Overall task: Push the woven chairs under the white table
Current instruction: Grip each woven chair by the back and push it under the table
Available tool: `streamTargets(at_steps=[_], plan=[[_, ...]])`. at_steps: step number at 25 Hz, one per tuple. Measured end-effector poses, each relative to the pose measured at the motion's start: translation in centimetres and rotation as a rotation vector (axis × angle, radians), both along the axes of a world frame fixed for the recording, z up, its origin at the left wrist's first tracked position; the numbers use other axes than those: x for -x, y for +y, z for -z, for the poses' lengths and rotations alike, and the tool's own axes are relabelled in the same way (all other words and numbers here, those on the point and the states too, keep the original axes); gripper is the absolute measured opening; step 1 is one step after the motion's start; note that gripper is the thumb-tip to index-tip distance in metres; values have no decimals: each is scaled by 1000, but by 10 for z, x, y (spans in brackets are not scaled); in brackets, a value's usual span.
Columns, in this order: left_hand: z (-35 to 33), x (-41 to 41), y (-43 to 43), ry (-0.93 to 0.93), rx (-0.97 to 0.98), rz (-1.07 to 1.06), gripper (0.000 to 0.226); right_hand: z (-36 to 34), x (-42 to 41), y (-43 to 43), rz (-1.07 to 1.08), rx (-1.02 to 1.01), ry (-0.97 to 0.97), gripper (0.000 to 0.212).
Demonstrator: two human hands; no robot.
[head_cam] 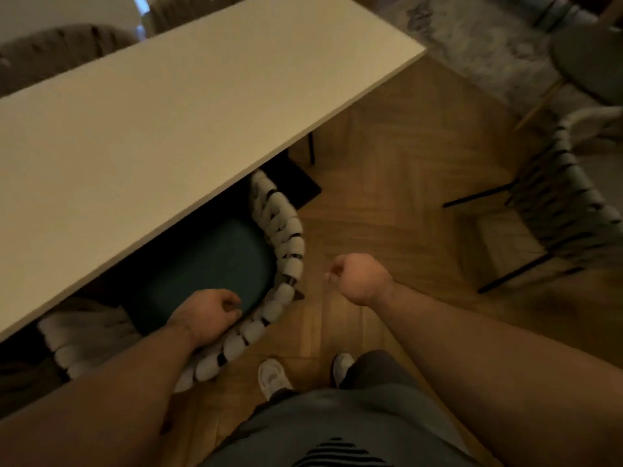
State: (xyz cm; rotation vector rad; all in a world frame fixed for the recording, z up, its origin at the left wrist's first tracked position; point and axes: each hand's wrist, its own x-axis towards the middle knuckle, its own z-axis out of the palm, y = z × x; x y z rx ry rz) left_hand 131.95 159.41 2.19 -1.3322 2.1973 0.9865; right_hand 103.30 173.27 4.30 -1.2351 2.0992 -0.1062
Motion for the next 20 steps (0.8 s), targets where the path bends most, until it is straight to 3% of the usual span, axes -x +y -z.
streamTargets(at_steps=[4,9,14,20], plan=[[-32,70,-3,84,9,156,15,-18,61,51,281,40,-6,33],[-60,166,10,175,76,285,19,-34,157,125,578,32,68,31],[-84,297,39,208,237,427,12,-35,239,186,699,61,72,35],[-83,447,94,265,259,520,20,-46,344,256,782,33,125,32]])
